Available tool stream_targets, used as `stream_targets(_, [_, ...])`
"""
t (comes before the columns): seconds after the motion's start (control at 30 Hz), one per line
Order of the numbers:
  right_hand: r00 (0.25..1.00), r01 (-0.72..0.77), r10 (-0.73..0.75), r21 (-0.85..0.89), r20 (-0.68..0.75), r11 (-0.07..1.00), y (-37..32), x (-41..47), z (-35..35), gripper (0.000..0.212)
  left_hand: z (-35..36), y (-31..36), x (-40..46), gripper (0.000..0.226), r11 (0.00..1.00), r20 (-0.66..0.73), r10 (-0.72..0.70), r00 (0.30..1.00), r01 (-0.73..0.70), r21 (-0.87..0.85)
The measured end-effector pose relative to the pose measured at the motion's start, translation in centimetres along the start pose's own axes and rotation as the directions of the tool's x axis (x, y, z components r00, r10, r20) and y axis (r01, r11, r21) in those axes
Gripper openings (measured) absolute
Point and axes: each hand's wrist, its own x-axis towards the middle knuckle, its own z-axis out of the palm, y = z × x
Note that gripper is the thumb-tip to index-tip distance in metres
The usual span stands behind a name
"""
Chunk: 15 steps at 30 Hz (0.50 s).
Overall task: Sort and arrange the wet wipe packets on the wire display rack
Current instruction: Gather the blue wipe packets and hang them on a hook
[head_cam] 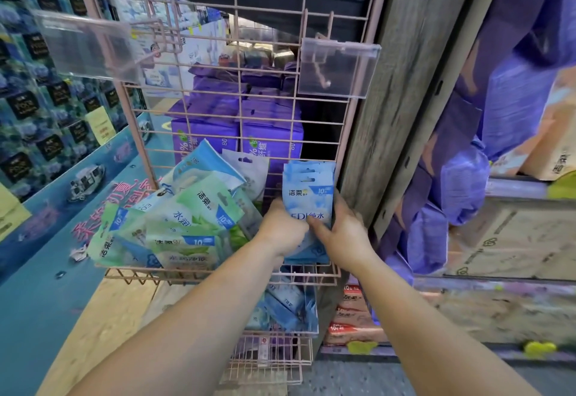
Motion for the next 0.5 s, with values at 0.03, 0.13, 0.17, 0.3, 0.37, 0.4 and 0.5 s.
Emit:
stream_targets(0.03, [1.000,-0.010,0.011,0.036,-0.009,0.999,-0.2,0.1,0.1,0.071,0.1,-0.2,0.2,0.061,1.000,-0.012,-0.003,1.000,0.003,0.007])
stream_targets(0.13, [0.999,-0.044,0.044,0.065,-0.004,0.997,-0.4,0.2,0.1,0.063,0.3,-0.2,0.0,0.062,0.998,-0.029,0.045,0.999,-0.043,0.052])
stream_targets(0.17, [0.999,-0.049,0.049,0.066,0.007,0.997,-0.2,0.4,0.1,0.055,0.3,0.0,-0.2,0.062,0.996,-0.016,0.054,0.998,-0.052,0.078])
stream_targets(0.3, [0.997,-0.065,0.062,0.086,0.039,0.994,0.3,0.3,-0.1,0.045,-0.1,0.3,0.3,0.037,0.988,0.035,-0.062,0.997,0.057,0.145])
stream_targets(0.37, [0.996,-0.078,0.073,0.139,0.041,0.987,0.3,-0.1,0.0,0.053,0.1,0.5,0.1,0.031,0.985,-0.018,-0.060,0.998,0.063,0.163])
stream_targets(0.4, [0.997,-0.072,0.066,0.165,0.042,0.984,0.3,-0.4,0.1,0.054,0.1,0.8,-0.5,0.033,0.985,-0.064,-0.023,0.998,0.034,0.169])
stream_targets(0.5, [0.992,-0.090,0.112,0.333,-0.050,0.939,0.6,-1.8,-0.4,0.053,-0.6,1.3,-2.0,0.048,0.984,-0.124,0.112,0.986,-0.092,0.155])
